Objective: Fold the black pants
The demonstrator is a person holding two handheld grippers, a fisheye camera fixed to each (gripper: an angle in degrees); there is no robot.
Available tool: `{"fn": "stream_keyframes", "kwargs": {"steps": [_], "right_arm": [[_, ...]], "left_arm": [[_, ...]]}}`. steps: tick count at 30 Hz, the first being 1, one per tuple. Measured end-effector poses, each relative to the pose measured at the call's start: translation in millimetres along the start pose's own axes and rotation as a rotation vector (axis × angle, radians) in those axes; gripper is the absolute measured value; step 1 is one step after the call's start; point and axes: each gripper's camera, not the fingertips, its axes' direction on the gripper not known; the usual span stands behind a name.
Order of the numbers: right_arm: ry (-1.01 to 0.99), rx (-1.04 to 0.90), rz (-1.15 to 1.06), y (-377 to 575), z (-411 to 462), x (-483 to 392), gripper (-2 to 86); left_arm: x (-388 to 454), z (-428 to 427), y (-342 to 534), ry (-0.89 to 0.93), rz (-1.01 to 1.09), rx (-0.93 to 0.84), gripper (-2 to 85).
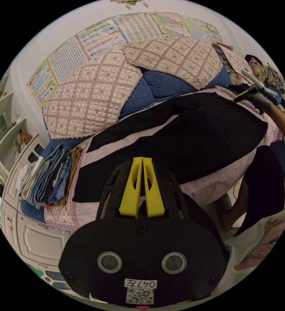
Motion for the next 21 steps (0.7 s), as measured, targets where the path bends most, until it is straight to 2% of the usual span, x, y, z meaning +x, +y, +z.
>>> {"fn": "stream_keyframes", "kwargs": {"steps": [3,8,10,11,15,21], "right_arm": [[-0.022,0.081,0.04,-7,6,10,-1.3],[-0.079,0.037,0.041,-35,-2,30,-1.2],[-0.065,0.015,0.018,-45,-4,31,-1.1],[-0.051,0.006,0.005,-51,-5,31,-1.1],[-0.015,0.004,-0.017,-62,-9,31,-1.1],[-0.044,0.045,0.0,-70,-14,46,-0.9]], "left_arm": [[-24,11,4,0.043,-0.027,0.023,-1.0],[-100,39,-4,-0.01,-0.123,0.036,-0.9],[-153,61,-11,-0.03,-0.227,0.019,-0.8],[-197,83,-12,0.021,-0.333,0.007,-0.7],[-348,202,3,0.361,-0.758,-0.102,0.8],[-431,329,17,0.348,-1.016,-0.256,8.0]]}}
